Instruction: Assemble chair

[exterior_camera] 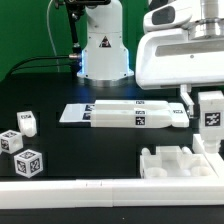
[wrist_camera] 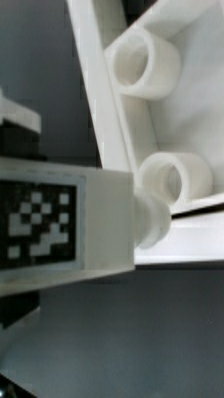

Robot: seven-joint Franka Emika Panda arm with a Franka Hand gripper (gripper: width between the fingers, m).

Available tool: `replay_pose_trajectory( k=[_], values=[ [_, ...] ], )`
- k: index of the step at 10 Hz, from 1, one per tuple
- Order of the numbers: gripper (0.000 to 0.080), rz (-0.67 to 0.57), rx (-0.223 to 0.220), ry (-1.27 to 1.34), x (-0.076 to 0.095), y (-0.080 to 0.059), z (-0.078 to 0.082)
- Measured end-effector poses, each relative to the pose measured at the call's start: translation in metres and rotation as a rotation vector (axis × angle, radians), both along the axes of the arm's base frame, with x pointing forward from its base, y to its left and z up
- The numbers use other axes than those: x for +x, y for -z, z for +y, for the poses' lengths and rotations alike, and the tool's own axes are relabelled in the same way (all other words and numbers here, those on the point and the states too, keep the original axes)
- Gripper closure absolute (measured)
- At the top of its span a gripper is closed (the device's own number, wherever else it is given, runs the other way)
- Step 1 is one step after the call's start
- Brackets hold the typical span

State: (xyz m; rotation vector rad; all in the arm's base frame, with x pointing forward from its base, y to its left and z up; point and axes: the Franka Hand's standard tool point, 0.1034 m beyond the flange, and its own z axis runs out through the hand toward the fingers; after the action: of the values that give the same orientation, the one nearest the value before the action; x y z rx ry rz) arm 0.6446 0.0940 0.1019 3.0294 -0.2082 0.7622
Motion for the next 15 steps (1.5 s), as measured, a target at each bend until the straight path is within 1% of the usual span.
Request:
replay_pose_trajectory(
  k=[1,2,3,5,6,7,8,10,14,15],
  values=[
    [0.0518,0.004,-0.013,-0.002,0.007,0.002,-0.011],
    [0.0518,-0.009,-0.029,-0.028,0.010,0.004,-0.009],
    [0.0518,-0.030,-0.037,-0.051,0.009,0.006,-0.003],
    [0.0518,-0.029,-0.034,-0.048,0.008,0.008,-0.001],
    [0.0518,-0.043,-0.032,-0.062,0.005,0.012,0.008],
    [0.0518,-0.044,-0.037,-0.073,0.002,0.017,0.012],
    [0.0518,-0.054,-0.041,-0.078,0.003,0.019,0.011],
    [0.0518,-0.060,-0.039,-0.084,0.002,0.020,0.017],
    [0.0518,-0.049,-0.040,-0.082,-0.001,0.030,0.018],
    [0.0518,-0.058,-0.042,-0.084,0.002,0.029,0.018]
  ],
)
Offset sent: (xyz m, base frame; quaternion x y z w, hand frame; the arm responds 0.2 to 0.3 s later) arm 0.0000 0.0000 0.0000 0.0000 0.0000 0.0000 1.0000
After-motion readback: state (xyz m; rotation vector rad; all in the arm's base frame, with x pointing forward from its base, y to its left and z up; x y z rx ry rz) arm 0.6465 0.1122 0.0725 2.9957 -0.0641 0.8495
